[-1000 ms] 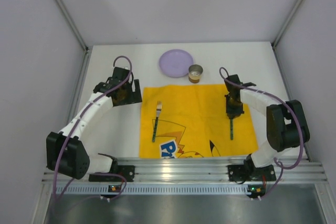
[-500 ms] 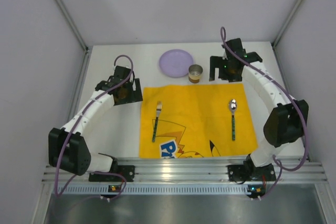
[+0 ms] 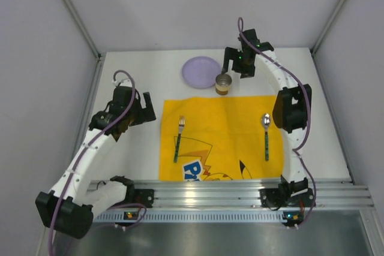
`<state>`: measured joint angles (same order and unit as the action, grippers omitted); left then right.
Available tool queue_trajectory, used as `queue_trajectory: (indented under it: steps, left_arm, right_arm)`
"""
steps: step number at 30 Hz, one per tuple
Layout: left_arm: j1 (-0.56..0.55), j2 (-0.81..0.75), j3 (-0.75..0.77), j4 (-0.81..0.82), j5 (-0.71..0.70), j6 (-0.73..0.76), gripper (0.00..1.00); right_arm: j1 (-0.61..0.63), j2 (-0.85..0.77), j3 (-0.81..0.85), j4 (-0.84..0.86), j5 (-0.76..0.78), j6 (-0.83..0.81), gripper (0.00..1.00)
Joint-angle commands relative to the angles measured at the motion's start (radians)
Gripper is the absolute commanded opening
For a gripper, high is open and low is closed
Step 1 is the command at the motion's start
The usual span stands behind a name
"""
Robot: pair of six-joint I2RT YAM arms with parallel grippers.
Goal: Set the dinner table for one person
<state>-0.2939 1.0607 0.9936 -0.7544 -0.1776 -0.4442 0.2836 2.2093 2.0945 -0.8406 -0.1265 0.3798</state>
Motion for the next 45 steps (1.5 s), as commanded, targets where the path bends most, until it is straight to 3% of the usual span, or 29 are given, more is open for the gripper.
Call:
queue_trajectory:
  steps: [1, 7, 15, 25, 30, 39, 44, 45]
  left_arm:
    - [0.006, -0.089, -0.026, -0.013, -0.031, 0.021, 0.98]
    - [0.004, -0.208, -0.069, 0.012, -0.06, 0.032, 0.98]
    - [0.004, -0.235, -0.088, 0.02, -0.071, 0.022, 0.99]
    - [0.004, -0.239, -0.108, 0.032, -0.108, 0.018, 0.99]
    - [0.004, -0.223, -0.112, 0.038, -0.1, 0.022, 0.99]
    - [0.006, -0.209, -0.113, 0.043, -0.082, 0.029, 0.99]
    - [0.004, -0.212, -0.116, 0.046, -0.082, 0.029, 0.99]
    - [0.004, -0.212, -0.116, 0.044, -0.083, 0.029, 0.99]
  right_arm:
    - [-0.015, 0.027, 0.11, -0.003, 0.013, 0.053, 1.0]
    - [-0.017, 0.104, 0.194, -0.002, 0.016, 0.087, 1.0]
    - [-0.024, 0.133, 0.177, -0.025, 0.094, 0.1, 1.0]
    - [-0.027, -0.118, -0.201, 0.126, 0.102, 0.048, 0.98]
    - [-0.026, -0.174, -0.284, 0.184, 0.085, 0.045, 0.98]
    - [0.037, -0.051, -0.216, 0.161, 0.122, 0.057, 0.73]
    - [0.057, 0.033, -0.091, 0.109, 0.166, 0.064, 0.31]
    - [0.057, 0.055, -0.049, 0.101, 0.169, 0.065, 0.16]
